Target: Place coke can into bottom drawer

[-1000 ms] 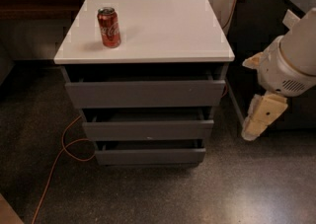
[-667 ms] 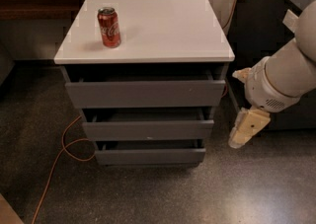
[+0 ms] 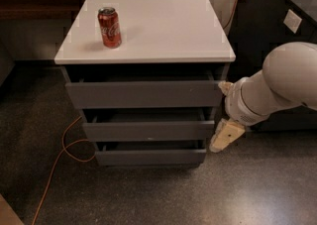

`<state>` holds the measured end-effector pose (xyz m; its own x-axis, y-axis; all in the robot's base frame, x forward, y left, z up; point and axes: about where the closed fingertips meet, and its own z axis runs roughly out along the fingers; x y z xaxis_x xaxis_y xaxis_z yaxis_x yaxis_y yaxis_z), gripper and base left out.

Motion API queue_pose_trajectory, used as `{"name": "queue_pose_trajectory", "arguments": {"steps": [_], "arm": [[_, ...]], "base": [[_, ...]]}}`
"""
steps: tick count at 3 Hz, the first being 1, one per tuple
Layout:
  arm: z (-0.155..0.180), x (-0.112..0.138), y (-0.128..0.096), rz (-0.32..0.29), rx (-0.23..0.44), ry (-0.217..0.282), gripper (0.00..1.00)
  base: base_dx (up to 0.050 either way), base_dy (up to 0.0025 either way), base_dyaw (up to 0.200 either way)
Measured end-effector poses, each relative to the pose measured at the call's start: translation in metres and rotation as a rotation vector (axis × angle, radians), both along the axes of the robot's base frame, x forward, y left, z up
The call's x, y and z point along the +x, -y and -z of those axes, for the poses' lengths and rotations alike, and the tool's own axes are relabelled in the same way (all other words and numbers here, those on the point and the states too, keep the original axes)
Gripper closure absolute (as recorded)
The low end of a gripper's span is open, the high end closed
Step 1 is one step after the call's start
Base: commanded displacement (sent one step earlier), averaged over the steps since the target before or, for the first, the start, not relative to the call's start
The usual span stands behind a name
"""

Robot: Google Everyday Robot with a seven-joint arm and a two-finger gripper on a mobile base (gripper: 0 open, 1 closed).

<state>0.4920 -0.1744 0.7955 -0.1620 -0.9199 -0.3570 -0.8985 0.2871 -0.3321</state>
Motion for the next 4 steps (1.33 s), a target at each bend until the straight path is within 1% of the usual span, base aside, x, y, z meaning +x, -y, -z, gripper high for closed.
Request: {"name": "queue_pose_trajectory", "arguments": {"steps": [1, 2, 3, 4], "arm": [[0.015, 0.002, -0.007, -0.011, -0.023, -0.025, 0.0], [0.06, 0.007, -0.02, -0.037, -0.035, -0.054, 0.0], [0.093, 0.012, -0.029, -0.049, -0.025, -0.057, 0.0], [0.129, 0.013, -0.036, -0.062, 0.021, -0.052, 0.0]], "base": [[0.0, 0.0, 0.0], [0.0, 0.0, 0.0], [0.0, 0.0, 0.0], [0.0, 0.0, 0.0]]}}
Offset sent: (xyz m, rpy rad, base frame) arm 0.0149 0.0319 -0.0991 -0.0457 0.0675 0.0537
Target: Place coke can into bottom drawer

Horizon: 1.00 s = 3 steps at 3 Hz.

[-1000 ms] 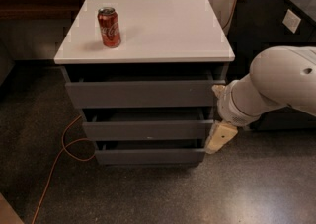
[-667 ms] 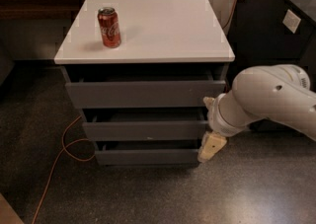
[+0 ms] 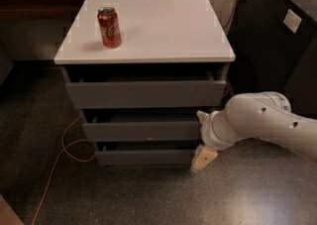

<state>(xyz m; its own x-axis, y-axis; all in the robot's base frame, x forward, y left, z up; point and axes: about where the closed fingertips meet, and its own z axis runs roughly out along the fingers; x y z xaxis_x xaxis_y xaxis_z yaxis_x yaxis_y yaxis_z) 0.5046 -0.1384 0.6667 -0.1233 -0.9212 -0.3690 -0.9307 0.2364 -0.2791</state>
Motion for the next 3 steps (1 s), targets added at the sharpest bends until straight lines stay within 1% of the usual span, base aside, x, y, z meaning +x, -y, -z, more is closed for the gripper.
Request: {"name": "queue_pose_trajectory", "arguments": {"steps": [1, 2, 3], "arm": [[0.029, 0.003, -0.009, -0.022, 0.027, -0.004, 0.0], [0.068, 0.008, -0.019, -0.043, 0.036, -0.034, 0.0], [0.102, 0.008, -0.025, -0.059, 0.028, -0.07, 0.0]], "base": [[0.0, 0.0, 0.0], [0.0, 0.0, 0.0], [0.0, 0.0, 0.0]]}}
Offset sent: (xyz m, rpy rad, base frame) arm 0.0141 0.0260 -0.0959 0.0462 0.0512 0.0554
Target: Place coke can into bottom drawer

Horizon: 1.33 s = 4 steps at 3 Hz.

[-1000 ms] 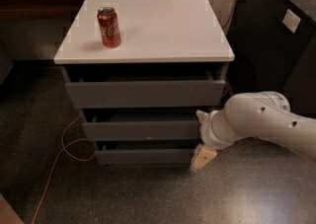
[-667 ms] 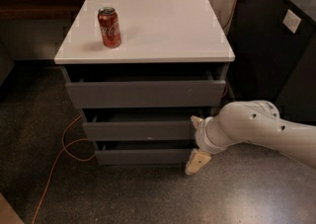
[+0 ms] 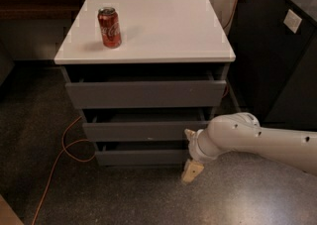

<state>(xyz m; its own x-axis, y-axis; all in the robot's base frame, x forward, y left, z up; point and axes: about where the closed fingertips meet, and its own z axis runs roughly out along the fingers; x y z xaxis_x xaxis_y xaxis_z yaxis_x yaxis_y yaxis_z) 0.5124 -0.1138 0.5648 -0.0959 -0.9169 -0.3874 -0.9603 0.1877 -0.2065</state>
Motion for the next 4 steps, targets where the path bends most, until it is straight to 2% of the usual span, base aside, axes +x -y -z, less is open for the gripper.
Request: {"name": "queue_pose_trajectory", "arguments": {"steps": [1, 2, 3, 4], "arm": [[0.022, 0.0, -0.005, -0.013, -0.016, -0.021, 0.0], [0.076, 0.005, -0.028, -0.086, -0.065, -0.032, 0.0], [0.077, 0.005, -0.029, -0.089, -0.066, -0.03, 0.0], [0.094, 0.008, -0.023, -0.056, -0.06, -0.035, 0.0]], "base": [[0.0, 0.0, 0.0], [0.0, 0.0, 0.0], [0.0, 0.0, 0.0], [0.0, 0.0, 0.0]]}}
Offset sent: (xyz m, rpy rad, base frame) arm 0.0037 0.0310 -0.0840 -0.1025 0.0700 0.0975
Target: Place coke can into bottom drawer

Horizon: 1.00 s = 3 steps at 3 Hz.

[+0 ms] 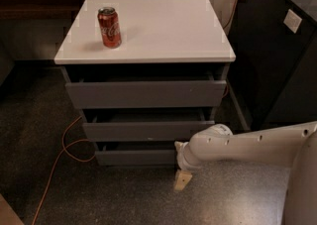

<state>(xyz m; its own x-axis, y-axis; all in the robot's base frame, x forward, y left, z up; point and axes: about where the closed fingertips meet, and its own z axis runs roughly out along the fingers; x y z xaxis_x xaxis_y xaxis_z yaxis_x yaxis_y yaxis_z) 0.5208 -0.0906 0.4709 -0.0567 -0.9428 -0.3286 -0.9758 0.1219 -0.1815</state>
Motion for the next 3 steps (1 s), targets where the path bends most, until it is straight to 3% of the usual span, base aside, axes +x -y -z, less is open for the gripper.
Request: {"name": "queue_pose_trajectory", "arguments": {"steps": [1, 3], "arm": [[0.032, 0.011, 0.012, 0.023, -0.002, 0.016, 0.0], [0.087, 0.046, 0.024, -0.025, -0.002, 0.093, 0.0]], "base": [[0.0, 0.0, 0.0], [0.0, 0.0, 0.0]]}}
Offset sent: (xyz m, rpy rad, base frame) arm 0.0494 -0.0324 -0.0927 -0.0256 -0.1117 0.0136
